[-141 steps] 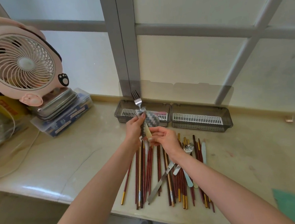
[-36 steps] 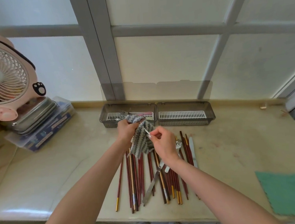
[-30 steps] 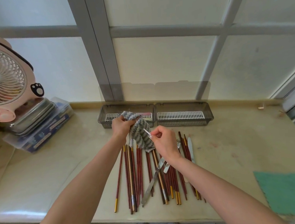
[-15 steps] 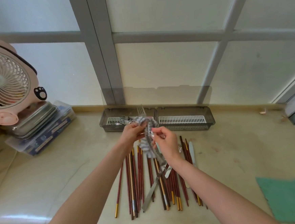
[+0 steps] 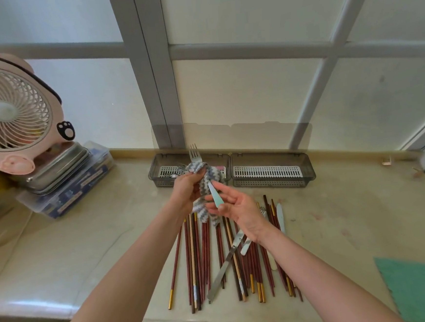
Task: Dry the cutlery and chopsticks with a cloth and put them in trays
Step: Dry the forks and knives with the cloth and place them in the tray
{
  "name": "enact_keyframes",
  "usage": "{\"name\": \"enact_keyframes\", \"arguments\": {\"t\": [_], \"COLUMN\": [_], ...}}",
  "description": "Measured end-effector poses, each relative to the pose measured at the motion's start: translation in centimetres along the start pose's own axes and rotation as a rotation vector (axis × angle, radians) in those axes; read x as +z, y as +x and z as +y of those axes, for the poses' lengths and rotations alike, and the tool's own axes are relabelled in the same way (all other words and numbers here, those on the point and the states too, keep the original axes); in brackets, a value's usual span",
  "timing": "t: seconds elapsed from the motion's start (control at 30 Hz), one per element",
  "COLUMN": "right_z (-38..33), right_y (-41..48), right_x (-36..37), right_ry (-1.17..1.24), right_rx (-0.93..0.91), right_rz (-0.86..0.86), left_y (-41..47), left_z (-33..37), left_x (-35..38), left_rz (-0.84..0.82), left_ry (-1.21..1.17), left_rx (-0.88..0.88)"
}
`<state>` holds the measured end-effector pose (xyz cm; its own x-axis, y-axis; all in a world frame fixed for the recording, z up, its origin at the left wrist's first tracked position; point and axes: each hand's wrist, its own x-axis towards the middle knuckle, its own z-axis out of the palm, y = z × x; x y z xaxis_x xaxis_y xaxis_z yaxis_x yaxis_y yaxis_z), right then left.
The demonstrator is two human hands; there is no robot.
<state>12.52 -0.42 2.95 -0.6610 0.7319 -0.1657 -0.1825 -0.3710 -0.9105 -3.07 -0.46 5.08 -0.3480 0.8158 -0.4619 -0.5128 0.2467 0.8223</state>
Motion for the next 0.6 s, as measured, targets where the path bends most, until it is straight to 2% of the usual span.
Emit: {"name": "enact_keyframes", "arguments": {"t": [0.27, 0.37, 0.5, 0.6], "right_z": [-0.8, -0.8, -0.3, 0.1], "right_y": [1.9, 2.3, 2.9, 3.5], "right_x": [0.5, 0.7, 0.4, -0.1], "right_ry": [-0.081, -0.181, -0.306, -0.489], "right_rx": [-0.066, -0.044, -0.003, 0.048], "right_rz": [0.262, 0.280, 0.414, 0.429], "left_y": [-0.3, -0.5, -1.0, -1.0], "left_z": [-1.1, -1.4, -2.2, -2.5], "left_x": [-0.5, -0.8, -0.6, -0.7], "left_rz": [-0.020, -0.064, -0.150, -0.126], "left_ry": [0.017, 0.021, 0.095, 0.199], "left_rx": [0.003, 0.003, -0.022, 0.000]}}
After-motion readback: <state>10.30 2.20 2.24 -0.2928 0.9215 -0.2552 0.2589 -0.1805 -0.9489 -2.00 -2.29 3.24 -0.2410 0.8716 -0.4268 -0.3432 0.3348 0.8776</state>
